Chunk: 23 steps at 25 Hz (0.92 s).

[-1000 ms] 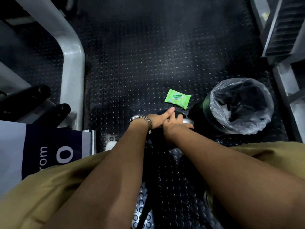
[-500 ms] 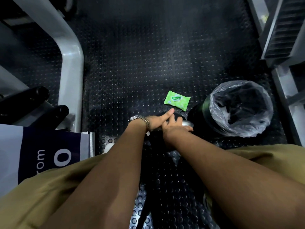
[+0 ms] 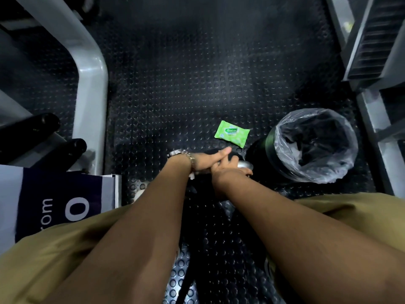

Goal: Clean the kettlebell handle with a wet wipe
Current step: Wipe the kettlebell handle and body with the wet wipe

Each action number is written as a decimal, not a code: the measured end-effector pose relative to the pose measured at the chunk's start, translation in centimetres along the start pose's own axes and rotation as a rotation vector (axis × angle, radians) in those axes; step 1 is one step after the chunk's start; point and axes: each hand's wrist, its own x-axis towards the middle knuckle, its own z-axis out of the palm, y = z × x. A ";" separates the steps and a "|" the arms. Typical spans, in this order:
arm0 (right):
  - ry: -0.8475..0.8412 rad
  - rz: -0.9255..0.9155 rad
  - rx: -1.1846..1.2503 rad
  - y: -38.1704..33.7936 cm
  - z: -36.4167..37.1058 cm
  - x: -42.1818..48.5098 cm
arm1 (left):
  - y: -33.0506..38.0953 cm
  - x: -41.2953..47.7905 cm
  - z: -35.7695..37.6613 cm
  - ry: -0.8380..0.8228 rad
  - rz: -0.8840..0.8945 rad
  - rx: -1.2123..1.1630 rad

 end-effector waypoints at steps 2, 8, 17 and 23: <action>0.012 -0.002 -0.003 0.3 0.1 -0.1 | -0.2 0.1 -0.2 -0.015 0.005 -0.024; 0.050 -0.015 -0.012 0.5 0.3 -0.3 | 1.5 -0.3 -3.7 -0.167 -0.083 -0.048; 0.019 -0.001 0.017 0.1 0.0 -0.2 | -0.6 1.0 -0.8 -0.095 -0.011 -0.014; 0.029 -0.002 -0.005 0.2 0.0 -0.6 | 1.2 -0.1 -3.2 -0.203 -0.023 -0.059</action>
